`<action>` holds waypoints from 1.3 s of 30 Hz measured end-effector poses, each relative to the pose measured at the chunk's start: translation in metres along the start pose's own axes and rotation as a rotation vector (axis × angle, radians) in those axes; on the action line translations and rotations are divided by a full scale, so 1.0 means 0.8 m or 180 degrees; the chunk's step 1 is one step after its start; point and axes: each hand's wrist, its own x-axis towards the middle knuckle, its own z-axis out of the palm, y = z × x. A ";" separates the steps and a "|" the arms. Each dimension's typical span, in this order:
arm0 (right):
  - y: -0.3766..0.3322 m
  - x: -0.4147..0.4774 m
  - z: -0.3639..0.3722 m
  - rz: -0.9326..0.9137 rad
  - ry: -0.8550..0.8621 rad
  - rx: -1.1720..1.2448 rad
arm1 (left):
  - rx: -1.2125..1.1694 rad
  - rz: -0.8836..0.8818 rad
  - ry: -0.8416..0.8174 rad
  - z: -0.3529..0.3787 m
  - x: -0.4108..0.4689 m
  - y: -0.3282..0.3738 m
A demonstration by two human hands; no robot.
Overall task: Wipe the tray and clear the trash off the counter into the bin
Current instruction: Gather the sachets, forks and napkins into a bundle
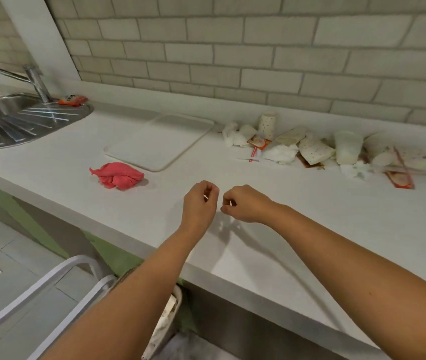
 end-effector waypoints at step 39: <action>0.527 -0.074 -0.142 0.2523 0.1512 0.0298 | 0.1920 0.1147 -0.1889 0.491 0.094 0.179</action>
